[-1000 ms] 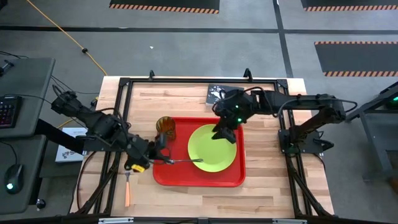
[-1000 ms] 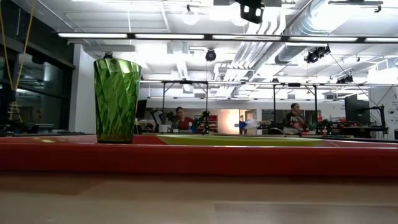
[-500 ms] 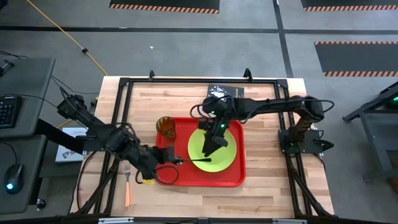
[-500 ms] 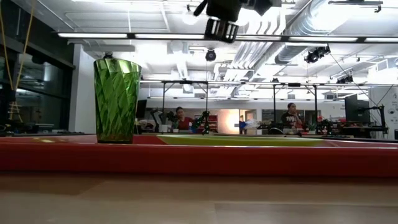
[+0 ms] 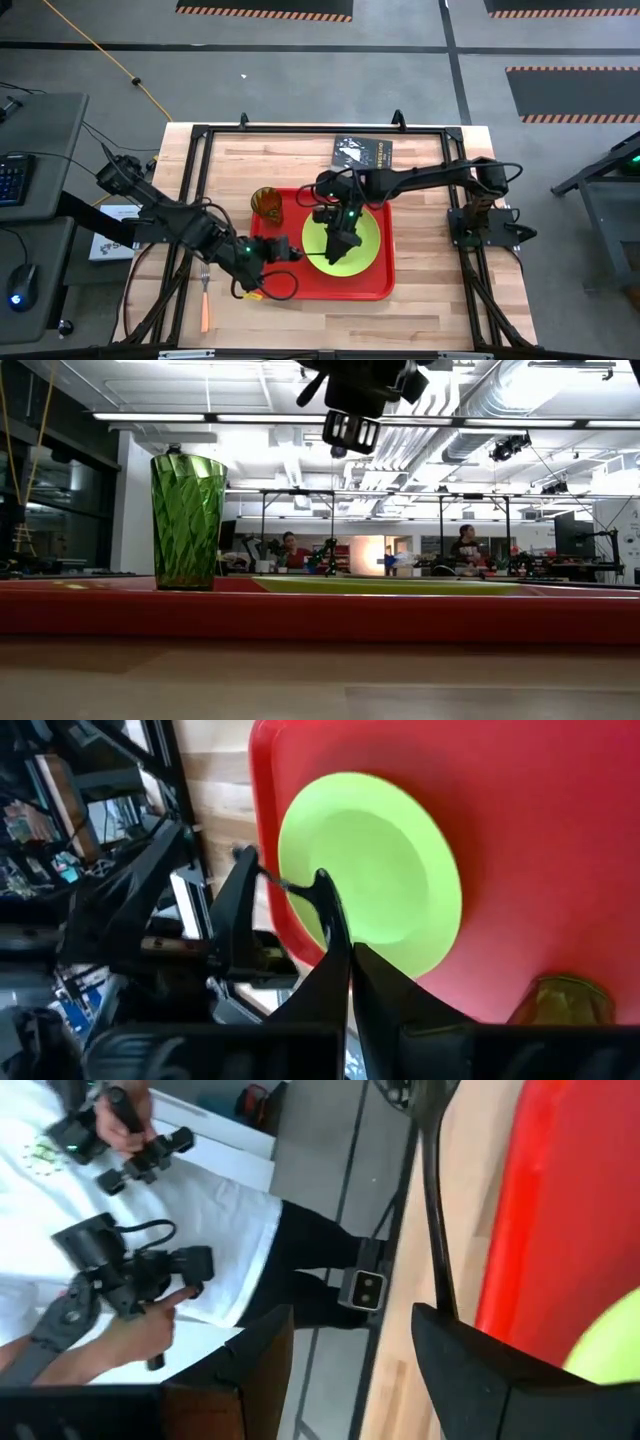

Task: Pick and place plate/cup/fork/spoon on tray
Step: Put the black spoon on the red tray to the bottom of the green cup

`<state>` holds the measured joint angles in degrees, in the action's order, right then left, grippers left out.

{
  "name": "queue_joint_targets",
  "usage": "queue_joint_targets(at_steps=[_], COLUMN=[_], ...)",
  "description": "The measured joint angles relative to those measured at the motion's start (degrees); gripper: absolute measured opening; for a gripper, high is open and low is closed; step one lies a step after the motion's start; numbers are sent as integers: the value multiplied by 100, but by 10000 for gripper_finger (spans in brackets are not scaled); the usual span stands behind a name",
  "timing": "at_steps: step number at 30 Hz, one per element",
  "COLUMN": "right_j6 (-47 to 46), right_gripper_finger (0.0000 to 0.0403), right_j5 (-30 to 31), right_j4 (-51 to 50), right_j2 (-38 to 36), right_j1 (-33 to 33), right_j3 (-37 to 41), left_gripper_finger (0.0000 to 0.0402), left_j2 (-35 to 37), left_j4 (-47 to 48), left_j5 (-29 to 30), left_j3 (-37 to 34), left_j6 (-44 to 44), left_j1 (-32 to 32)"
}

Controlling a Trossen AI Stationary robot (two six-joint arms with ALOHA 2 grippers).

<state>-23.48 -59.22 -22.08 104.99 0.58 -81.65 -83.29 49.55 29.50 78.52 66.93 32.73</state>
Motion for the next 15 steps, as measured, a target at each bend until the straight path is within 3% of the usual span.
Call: queue_joint_targets(at_steps=[5,11,15], right_j6=[33,-331,-351], right_gripper_finger=[197,197,197], right_j5=[154,-243,170], right_j4=[30,546,633], right_j2=[0,-39,-50], right_j1=[62,254,293], right_j3=[0,0,0], left_gripper_finger=[0,0,0], left_j2=[0,2,2], left_j4=[19,-13,-7], left_j5=[-50,-62,-38], left_j3=[0,0,2], left_j6=[-27,-78,-78], left_j1=[9,35,35])
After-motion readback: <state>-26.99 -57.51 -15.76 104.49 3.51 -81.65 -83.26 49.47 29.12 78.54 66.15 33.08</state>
